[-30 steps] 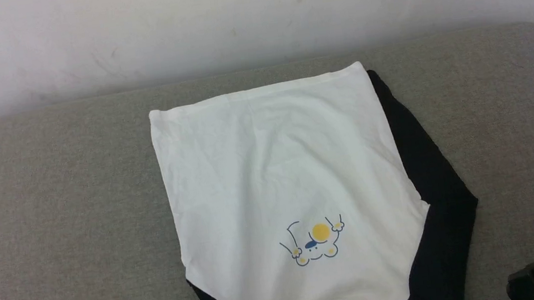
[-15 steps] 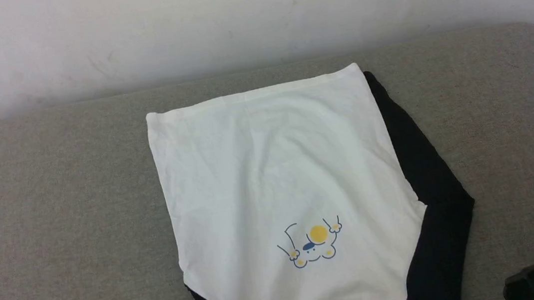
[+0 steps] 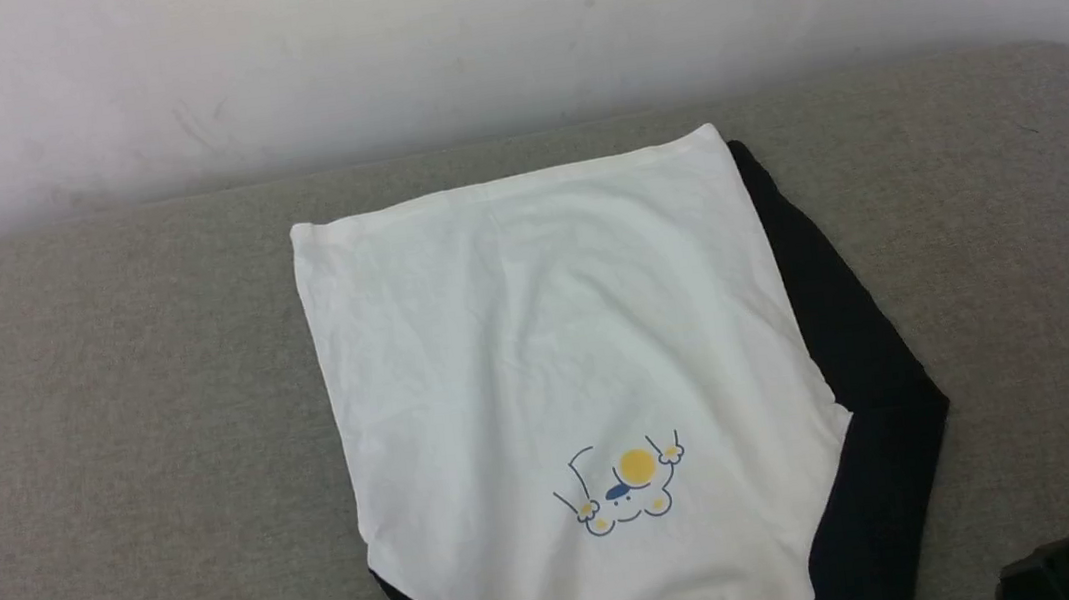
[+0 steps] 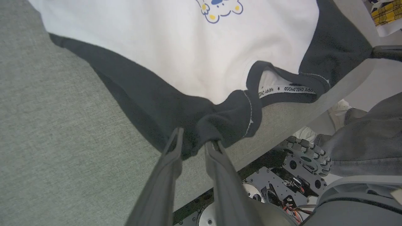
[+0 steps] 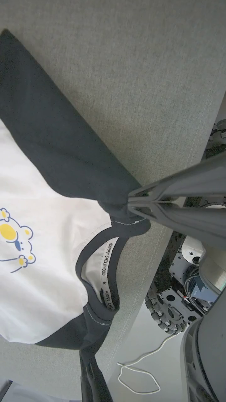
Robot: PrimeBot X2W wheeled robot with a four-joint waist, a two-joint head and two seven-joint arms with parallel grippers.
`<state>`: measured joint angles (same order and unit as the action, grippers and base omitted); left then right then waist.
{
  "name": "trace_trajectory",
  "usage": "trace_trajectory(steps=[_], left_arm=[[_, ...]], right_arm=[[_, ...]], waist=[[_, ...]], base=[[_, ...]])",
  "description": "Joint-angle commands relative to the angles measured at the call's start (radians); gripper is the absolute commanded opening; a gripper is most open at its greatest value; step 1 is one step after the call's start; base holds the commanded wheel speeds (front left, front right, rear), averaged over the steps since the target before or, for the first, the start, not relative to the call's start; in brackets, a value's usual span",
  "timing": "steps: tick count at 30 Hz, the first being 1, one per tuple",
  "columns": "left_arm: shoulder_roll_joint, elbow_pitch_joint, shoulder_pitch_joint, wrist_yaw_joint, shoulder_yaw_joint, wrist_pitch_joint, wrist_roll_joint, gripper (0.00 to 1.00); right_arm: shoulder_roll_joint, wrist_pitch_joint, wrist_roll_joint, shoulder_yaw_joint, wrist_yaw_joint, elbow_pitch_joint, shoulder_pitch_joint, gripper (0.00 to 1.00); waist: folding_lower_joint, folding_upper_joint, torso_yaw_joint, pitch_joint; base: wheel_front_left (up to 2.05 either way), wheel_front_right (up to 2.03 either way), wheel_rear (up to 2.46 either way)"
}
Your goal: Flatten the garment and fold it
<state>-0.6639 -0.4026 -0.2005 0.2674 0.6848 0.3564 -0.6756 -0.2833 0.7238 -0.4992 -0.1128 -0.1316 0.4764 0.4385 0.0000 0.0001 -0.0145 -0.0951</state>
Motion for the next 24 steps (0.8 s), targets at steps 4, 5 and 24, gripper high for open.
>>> trace_trajectory(steps=[4, 5, 24], left_arm=[[0.02, 0.025, -0.006, 0.011, -0.004, -0.03, 0.002, 1.0], [0.022, 0.03, -0.006, 0.011, -0.004, -0.035, 0.003, 1.0], [0.067, -0.122, 0.009, 0.219, -0.385, -0.466, 0.088, 1.0]], right_arm=[[-0.001, -0.031, -0.005, -0.009, 0.001, -0.013, -0.006, 1.0], [-0.003, -0.036, -0.005, -0.01, 0.001, -0.015, -0.007, 1.0], [0.171, -0.417, 0.234, 0.269, 0.001, 0.141, -0.19, 1.0]], waist=[[0.0, -0.0001, 0.002, -0.006], [0.0, -0.0001, 0.002, -0.008], [0.0, -0.0001, 0.023, -0.014]], base=[[0.0, 0.0, 0.0], [0.0, 0.0, 0.0], [0.0, 0.0, 0.0]])
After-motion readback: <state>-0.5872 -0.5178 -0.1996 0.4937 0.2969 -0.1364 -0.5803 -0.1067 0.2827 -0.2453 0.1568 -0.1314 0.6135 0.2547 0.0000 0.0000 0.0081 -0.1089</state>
